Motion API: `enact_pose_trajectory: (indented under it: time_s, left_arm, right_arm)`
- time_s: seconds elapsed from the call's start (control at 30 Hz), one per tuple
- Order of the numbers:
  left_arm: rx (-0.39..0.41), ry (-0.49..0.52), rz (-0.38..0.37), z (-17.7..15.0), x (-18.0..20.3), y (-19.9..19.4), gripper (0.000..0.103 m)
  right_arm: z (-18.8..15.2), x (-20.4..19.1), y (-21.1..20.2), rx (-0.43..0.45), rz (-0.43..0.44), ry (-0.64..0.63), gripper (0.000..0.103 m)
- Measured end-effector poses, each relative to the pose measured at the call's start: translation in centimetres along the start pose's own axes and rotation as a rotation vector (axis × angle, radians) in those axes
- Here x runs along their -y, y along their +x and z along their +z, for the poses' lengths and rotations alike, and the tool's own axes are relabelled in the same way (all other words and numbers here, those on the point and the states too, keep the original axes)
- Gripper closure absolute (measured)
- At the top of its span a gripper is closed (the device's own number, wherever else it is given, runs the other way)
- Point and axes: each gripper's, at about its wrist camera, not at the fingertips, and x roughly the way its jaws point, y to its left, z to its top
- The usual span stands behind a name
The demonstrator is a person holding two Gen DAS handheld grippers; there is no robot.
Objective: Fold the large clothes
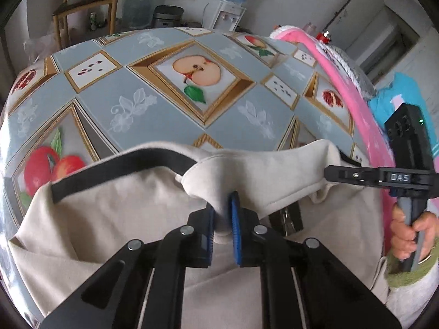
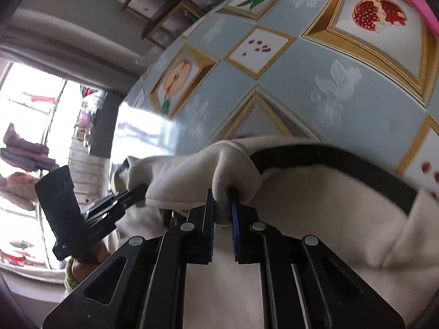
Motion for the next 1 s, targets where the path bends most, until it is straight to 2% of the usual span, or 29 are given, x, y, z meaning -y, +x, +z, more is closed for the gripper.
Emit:
enact_pose_trajectory:
  time_s: [0.17, 0.27, 0.33, 0.4, 0.43, 0.57, 0.6, 0.63, 0.7, 0.83, 0.87, 0.9, 0.93, 1.0]
  left_arm:
    - [-0.048, 0.061, 0.006, -2.1, 0.4, -0.6, 0.092]
    - [-0.029, 0.070, -0.001, -2.6, 0.3, -0.7, 0.091]
    - [-0.035, 0.056, -0.003, -2.4, 0.3, -0.6, 0.091]
    - [-0.035, 0.067, 0.001, -2.4, 0.4, -0.6, 0.091]
    - [-0.032, 0.070, -0.001, -2.4, 0.3, -0.6, 0.091]
    - [-0.028, 0.070, -0.005, -2.5, 0.3, -0.7, 0.091]
    - [-0.028, 0.071, -0.002, -2.5, 0.3, -0.7, 0.091]
    - [-0.028, 0.070, -0.002, -2.5, 0.3, -0.7, 0.091]
    - [-0.022, 0.049, -0.012, -2.6, 0.0, -0.7, 0.091]
    - [-0.005, -0.048, -0.085, -2.9, -1.6, -1.0, 0.089]
    - [-0.001, -0.076, -0.093, -2.9, -2.0, -1.2, 0.085]
    - [0.008, -0.101, -0.087, -2.9, -2.4, -1.5, 0.081]
    - [0.032, -0.134, -0.055, -2.9, -3.1, -2.3, 0.075]
    - [0.101, -0.143, -0.007, -2.8, -3.5, -4.0, 0.075]
  right_arm:
    - [-1.7, -0.2, 0.0, -0.055, -0.004, -0.076, 0.091]
    - [-3.1, 0.7, -0.1, -0.078, 0.005, -0.084, 0.090]
    - [-3.3, 0.9, -0.8, -0.080, -0.007, -0.056, 0.077]
    - [-3.3, 0.5, -3.1, -0.008, -0.074, -0.072, 0.071]
    - [-3.5, 0.2, -4.5, 0.043, -0.111, -0.085, 0.064]
    - [-3.7, -1.6, -8.8, 0.229, -0.194, -0.105, 0.063]
    - [-3.6, -2.7, -8.6, 0.227, -0.162, -0.122, 0.063]
    - [-3.6, -4.1, -7.6, 0.190, -0.086, -0.140, 0.069]
    - [-3.6, -6.5, -5.2, 0.129, -0.013, -0.195, 0.078]
    - [-3.6, -9.9, 0.6, 0.057, 0.006, -0.308, 0.089]
    - [-3.7, -9.8, 2.8, 0.014, -0.026, -0.309, 0.091]
    - [-4.0, -9.3, 4.0, -0.019, -0.048, -0.297, 0.097]
    - [-4.2, -8.1, 5.3, -0.059, -0.029, -0.262, 0.097]
    - [-4.3, -7.1, 5.0, -0.048, 0.022, -0.229, 0.100]
